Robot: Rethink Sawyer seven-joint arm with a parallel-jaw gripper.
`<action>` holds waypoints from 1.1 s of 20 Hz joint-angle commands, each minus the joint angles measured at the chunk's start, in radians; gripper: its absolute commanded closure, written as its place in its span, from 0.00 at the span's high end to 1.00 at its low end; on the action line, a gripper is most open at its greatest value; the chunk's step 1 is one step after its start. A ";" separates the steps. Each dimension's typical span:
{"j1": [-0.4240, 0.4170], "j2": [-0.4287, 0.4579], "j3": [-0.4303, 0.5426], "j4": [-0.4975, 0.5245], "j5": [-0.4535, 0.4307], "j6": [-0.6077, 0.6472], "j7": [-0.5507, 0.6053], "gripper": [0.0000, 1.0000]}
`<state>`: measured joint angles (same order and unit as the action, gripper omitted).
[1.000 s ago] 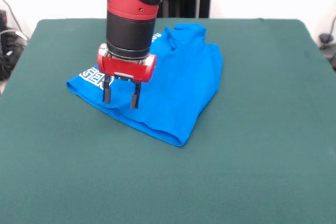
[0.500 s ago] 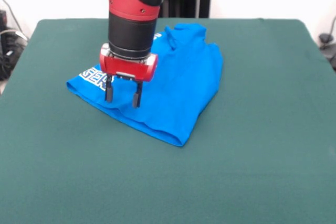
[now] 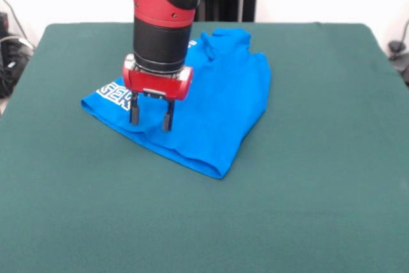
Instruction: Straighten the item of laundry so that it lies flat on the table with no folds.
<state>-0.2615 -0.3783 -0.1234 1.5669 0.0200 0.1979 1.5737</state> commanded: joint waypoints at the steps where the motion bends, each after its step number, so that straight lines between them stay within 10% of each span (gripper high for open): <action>1: 0.027 0.055 0.112 0.076 0.058 -0.008 0.234 1.00; 7: 0.016 0.051 0.126 0.089 0.037 -0.073 0.232 1.00; 8: 0.015 0.050 0.129 0.092 0.031 -0.092 0.231 0.00; 22: 0.038 0.044 0.099 0.086 0.080 0.010 0.235 0.00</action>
<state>-0.2628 -0.3562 -0.1217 1.5869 0.0295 0.1563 1.5737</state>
